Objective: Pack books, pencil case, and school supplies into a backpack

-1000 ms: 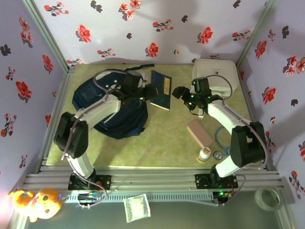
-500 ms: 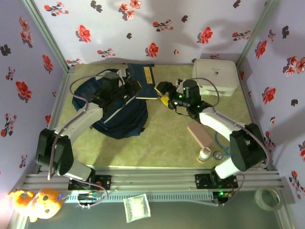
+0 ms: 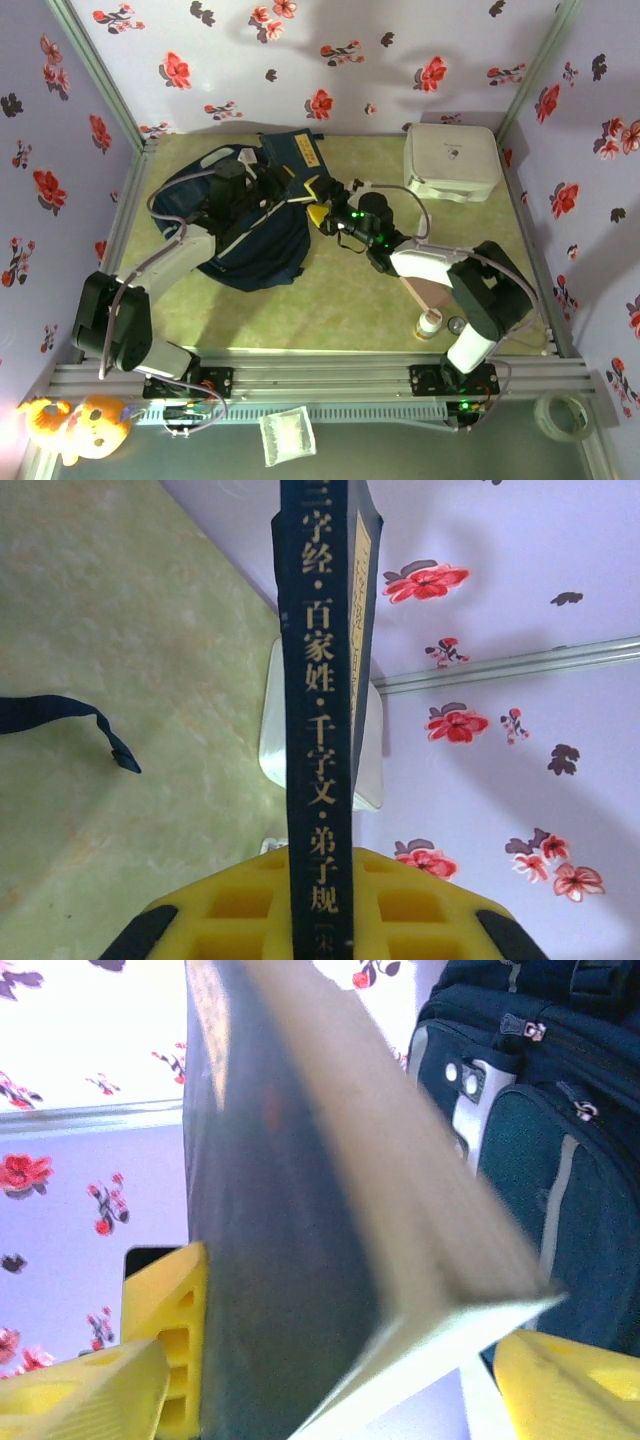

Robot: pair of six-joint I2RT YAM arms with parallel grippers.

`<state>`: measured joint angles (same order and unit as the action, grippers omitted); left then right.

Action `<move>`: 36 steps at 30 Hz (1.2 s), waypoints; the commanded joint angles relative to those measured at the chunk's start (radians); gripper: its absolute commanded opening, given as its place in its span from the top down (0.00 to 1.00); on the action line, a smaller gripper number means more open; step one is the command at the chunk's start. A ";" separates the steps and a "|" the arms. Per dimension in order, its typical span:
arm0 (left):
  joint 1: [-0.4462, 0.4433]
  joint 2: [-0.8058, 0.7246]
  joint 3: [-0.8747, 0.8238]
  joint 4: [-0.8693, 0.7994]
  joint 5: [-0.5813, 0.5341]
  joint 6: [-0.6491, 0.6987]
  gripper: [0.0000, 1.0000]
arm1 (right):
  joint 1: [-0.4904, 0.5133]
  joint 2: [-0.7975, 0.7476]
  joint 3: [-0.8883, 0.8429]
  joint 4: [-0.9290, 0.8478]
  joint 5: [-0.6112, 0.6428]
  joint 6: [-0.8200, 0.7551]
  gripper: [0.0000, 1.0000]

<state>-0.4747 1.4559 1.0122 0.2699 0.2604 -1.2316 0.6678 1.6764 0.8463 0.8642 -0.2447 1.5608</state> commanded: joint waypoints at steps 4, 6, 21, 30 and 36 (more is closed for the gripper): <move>0.000 -0.059 -0.016 0.072 -0.018 -0.042 1.00 | 0.020 0.070 0.034 0.182 0.105 0.069 0.25; 0.000 -0.061 -0.017 0.071 -0.018 -0.042 1.00 | 0.027 0.083 0.037 0.193 0.117 0.071 0.30; 0.004 -0.076 0.010 -0.096 -0.067 0.085 0.76 | 0.030 0.164 0.113 0.267 0.099 0.014 0.76; 0.014 -0.166 0.031 -0.465 -0.237 0.374 0.26 | -0.018 -0.036 0.040 -0.031 0.102 -0.209 0.93; 0.022 -0.162 0.096 -0.666 -0.277 0.630 0.01 | -0.066 -0.208 0.017 -0.325 0.128 -0.409 0.94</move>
<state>-0.4595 1.2980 1.0569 -0.2443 0.0360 -0.8001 0.6209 1.5536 0.8715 0.6758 -0.1459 1.3083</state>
